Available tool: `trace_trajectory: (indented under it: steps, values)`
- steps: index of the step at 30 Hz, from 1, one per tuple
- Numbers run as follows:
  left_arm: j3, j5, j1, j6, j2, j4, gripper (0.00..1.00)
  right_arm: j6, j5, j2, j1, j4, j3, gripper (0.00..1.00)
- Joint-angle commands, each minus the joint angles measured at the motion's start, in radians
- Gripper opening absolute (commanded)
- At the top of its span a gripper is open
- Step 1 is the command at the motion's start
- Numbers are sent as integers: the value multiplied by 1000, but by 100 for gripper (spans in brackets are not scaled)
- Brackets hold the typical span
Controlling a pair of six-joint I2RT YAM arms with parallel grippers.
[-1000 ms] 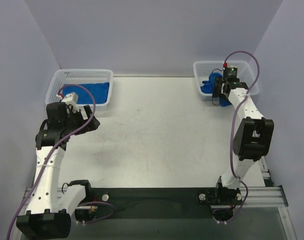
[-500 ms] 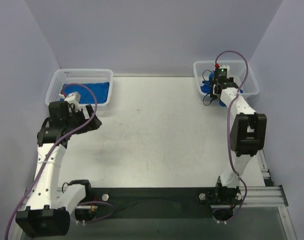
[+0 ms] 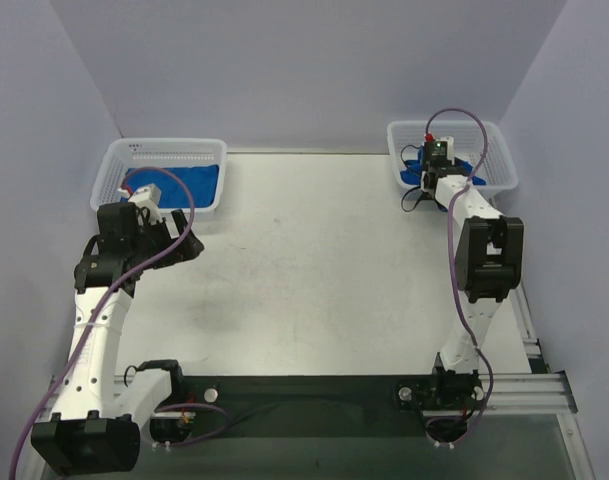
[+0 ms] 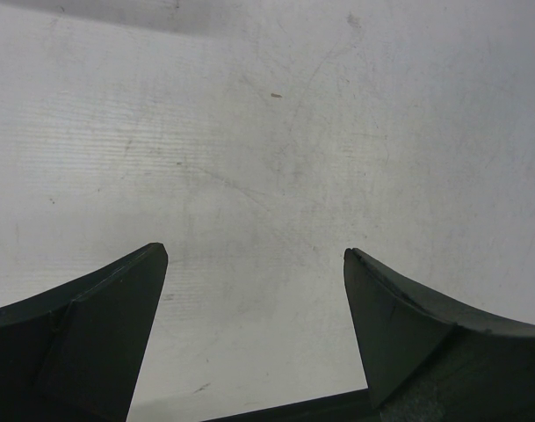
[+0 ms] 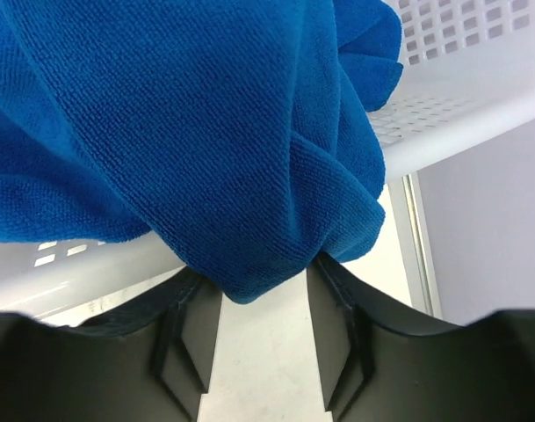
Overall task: Fold and stack the towels
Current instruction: Grab crumpled towel
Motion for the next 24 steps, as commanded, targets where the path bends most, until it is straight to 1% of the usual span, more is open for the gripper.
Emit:
trace_trajectory:
  steps: [1,4,5,8,10,11,13,17,20,21,24]
  values:
    - [35,6,-3,-8,1,47,93,-15,62,6,-2,31,42,39]
    - [32,4,-2,-11,3,46,93,-21,61,9,-2,34,43,29]
    - [32,6,-2,-14,3,43,93,-21,58,4,0,32,42,22]
    - [35,3,-2,-17,0,43,93,-23,56,-37,9,32,23,11]
    - [35,0,0,-17,-2,43,93,-21,55,-89,14,31,10,6]
    - [35,-2,-1,-19,-2,41,93,-23,51,-108,15,29,5,0]
    - [35,-5,-2,-19,-2,44,93,-36,44,-158,15,22,13,0]
    - [41,-7,-2,-20,3,44,93,-84,55,-210,9,15,98,0]
    - [46,-11,-2,-19,4,44,93,-104,55,-211,-8,15,236,0]
    - [46,-11,-2,-19,4,44,93,-106,58,-194,-12,17,334,0]
    - [47,-10,-2,-20,6,41,93,-107,61,-142,-25,29,483,0]
